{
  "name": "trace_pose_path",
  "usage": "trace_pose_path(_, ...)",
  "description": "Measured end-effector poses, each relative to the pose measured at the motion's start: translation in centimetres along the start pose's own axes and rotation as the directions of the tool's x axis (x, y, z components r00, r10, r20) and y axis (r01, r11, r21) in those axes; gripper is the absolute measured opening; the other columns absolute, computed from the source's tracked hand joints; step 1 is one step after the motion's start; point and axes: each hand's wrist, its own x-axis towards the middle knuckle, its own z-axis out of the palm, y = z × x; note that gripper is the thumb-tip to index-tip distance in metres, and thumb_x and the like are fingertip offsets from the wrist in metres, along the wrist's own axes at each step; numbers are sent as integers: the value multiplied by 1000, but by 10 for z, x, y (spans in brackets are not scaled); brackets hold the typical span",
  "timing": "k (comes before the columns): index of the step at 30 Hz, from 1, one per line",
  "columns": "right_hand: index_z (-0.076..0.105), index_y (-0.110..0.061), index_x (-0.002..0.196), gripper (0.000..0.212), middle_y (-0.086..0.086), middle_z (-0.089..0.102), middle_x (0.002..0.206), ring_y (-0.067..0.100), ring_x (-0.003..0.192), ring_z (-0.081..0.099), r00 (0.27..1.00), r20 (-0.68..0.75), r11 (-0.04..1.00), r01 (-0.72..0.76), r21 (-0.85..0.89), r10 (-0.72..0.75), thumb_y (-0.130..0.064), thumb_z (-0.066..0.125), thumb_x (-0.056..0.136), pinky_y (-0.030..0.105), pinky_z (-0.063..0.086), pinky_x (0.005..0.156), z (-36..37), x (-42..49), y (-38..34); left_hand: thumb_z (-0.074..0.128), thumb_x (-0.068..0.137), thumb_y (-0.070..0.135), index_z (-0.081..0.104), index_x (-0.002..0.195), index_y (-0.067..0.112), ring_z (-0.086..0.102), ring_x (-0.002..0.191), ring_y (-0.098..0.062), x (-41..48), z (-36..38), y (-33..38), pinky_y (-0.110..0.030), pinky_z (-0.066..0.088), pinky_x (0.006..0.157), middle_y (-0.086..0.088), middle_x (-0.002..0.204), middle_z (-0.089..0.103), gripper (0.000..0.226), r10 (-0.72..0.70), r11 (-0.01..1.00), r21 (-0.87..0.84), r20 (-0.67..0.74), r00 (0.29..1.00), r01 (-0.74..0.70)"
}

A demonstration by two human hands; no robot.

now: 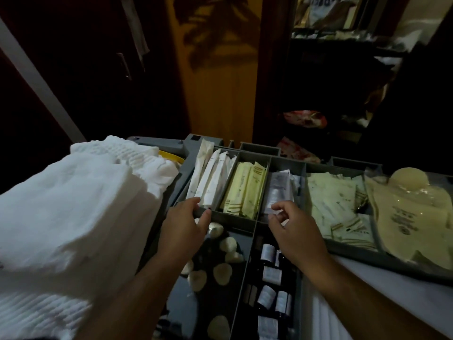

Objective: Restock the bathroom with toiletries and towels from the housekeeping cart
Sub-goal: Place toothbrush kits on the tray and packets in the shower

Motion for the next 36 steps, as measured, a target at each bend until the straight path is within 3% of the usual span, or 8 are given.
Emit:
trace_pose_path(5,63,-24,116,19,-10,62,84,5,77,59,1000,-11,1000,-29,3,29,-31,58,98,28,50,66,2,8,5,66,93,35,64,121,17,62,93,-14,20,19,21,-28,48,78,7,102,62,34,103,994,40,61,993,-105)
trace_pose_path(8,62,-24,117,21,-8,62,84,5,75,58,998,-11,998,-55,2,55,-32,58,98,26,45,62,4,14,15,61,96,36,66,114,14,60,93,-18,38,39,36,-25,38,74,3,95,58,29,146,981,111,117,982,-159)
trace_pose_path(11,62,-25,118,22,-8,62,88,10,80,61,997,-13,997,-79,2,79,-33,58,98,26,46,64,4,15,21,55,97,44,66,110,13,60,95,-22,56,55,47,-29,41,74,-7,105,64,36,64,974,204,169,984,-99)
trace_pose_path(17,61,-26,117,21,-9,60,85,8,77,59,993,-43,994,-106,-5,105,-33,60,97,31,51,68,-4,13,27,60,90,33,64,89,17,59,76,-18,76,72,70,-32,54,72,0,87,63,17,-60,916,399,228,972,-37)
trace_pose_path(22,62,-26,115,21,-10,60,84,5,77,59,988,-77,991,-136,-2,135,-31,62,95,28,50,70,-9,9,31,63,91,18,63,105,11,64,88,-22,84,73,75,-30,49,70,-7,104,66,16,-46,903,426,239,970,-62)
trace_pose_path(25,62,-26,116,22,-9,62,86,4,80,60,985,-75,988,-154,-5,153,-31,61,95,27,50,71,-11,8,33,71,87,19,58,109,7,64,97,-25,86,69,74,-28,45,70,-10,109,64,28,-30,925,372,265,964,-74)
trace_pose_path(31,62,-25,114,19,-12,61,86,3,79,59,981,-94,985,-171,10,172,-29,61,96,23,46,68,-15,13,31,77,77,31,57,78,10,54,61,-12,89,62,62,-24,36,49,-2,75,61,29,-62,978,206,242,968,11)
trace_pose_path(36,62,-24,114,18,-10,60,87,2,73,57,974,-83,977,-205,55,209,-29,58,97,18,41,61,-14,26,23,63,96,33,60,84,18,61,76,-14,76,44,41,-30,47,61,2,80,64,20,-59,955,-269,234,971,123)
